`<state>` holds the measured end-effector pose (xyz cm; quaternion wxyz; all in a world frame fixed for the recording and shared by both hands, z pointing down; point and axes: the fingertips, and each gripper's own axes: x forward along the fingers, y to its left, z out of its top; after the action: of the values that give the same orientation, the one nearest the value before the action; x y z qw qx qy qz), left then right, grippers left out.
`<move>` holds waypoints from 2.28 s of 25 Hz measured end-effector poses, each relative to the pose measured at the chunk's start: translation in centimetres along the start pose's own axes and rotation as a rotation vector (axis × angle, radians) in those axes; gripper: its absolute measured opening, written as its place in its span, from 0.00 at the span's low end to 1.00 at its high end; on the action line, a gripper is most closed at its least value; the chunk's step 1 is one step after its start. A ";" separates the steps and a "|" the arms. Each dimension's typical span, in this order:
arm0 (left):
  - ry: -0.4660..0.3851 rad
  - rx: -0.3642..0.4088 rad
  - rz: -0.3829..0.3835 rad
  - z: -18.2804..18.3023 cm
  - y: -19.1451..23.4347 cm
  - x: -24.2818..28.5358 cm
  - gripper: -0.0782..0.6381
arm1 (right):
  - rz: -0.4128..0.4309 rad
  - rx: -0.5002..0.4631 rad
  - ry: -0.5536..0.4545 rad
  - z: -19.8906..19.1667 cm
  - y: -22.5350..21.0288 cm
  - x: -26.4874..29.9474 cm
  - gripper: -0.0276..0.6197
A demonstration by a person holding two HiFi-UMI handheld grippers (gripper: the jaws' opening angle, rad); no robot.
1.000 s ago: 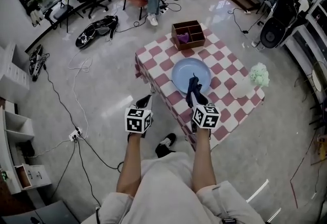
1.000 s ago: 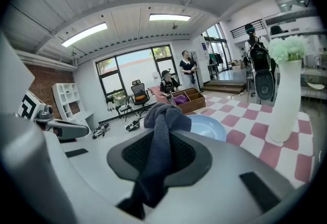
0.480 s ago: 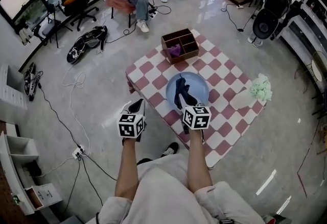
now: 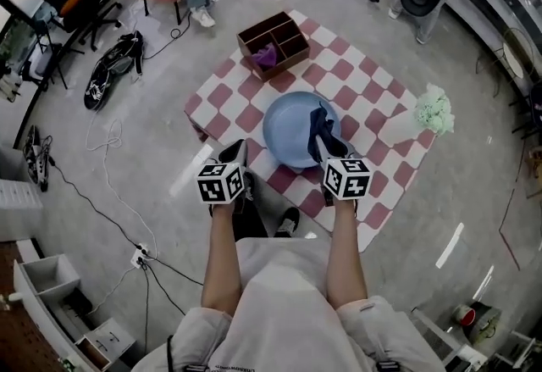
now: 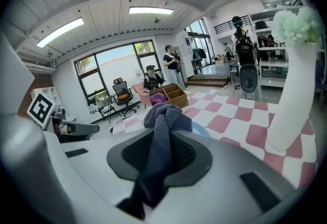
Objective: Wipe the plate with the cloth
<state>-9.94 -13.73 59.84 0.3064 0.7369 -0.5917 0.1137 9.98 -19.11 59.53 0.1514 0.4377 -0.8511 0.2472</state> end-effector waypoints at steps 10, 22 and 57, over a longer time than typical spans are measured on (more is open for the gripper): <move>0.195 0.114 -0.236 1.9 -0.1 9.3 0.12 | -0.141 0.078 -0.007 2.1 -3.0 1.9 0.16; 0.381 0.052 -0.420 1.6 1.2 17.4 0.12 | -0.295 0.028 0.134 -1.6 -2.6 5.8 0.16; 0.456 0.057 -0.442 1.2 3.6 18.2 0.15 | -0.197 -0.074 0.173 0.1 3.6 15.1 0.16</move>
<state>-8.61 -29.42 69.69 0.4276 0.8115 -0.3300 0.2232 -1.58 -27.52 65.56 0.2637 0.4904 -0.7962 0.2365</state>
